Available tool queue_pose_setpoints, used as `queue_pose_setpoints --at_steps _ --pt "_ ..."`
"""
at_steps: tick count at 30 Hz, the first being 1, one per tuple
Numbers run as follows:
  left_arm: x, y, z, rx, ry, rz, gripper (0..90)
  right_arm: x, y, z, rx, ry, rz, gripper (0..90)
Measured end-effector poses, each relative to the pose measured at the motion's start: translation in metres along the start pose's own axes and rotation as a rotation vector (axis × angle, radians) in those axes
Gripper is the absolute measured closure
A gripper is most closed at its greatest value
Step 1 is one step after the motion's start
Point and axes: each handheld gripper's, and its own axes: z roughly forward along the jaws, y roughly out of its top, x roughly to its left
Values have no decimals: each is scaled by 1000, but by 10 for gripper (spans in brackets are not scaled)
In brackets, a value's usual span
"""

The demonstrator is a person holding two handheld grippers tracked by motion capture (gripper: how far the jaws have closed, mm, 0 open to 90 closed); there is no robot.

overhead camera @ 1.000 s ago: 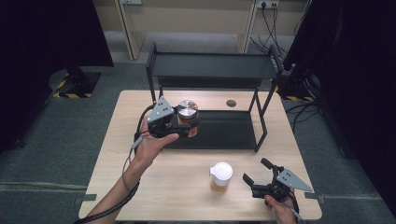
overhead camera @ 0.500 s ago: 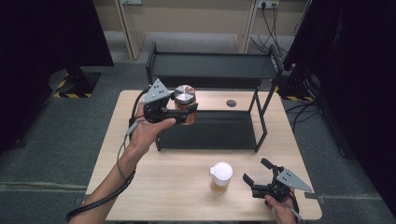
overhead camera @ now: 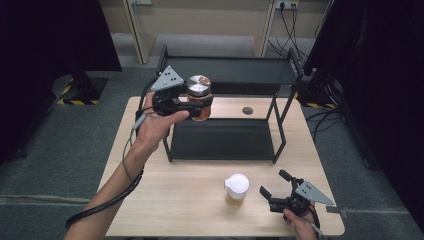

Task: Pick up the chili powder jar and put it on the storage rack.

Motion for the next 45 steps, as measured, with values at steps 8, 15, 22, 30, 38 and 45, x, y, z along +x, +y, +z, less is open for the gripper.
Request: queue_pose_setpoints --at_steps 8,15,22,30,38,45 --pt "-3 20 4 -4 0 -7 309 0 0 0 -1 1 0 5" --pt "0 35 10 3 30 -15 309 0 0 0 -2 2 -2 5" --pt "5 47 15 8 78 -21 309 -1 0 -1 -2 2 -1 5" --pt "8 60 24 22 143 -17 309 -1 0 0 -1 4 -1 5" --pt "15 63 36 27 186 -32 309 -1 0 0 -2 6 2 5" --pt "21 63 45 14 218 -49 309 -2 -1 0 1 7 3 5"
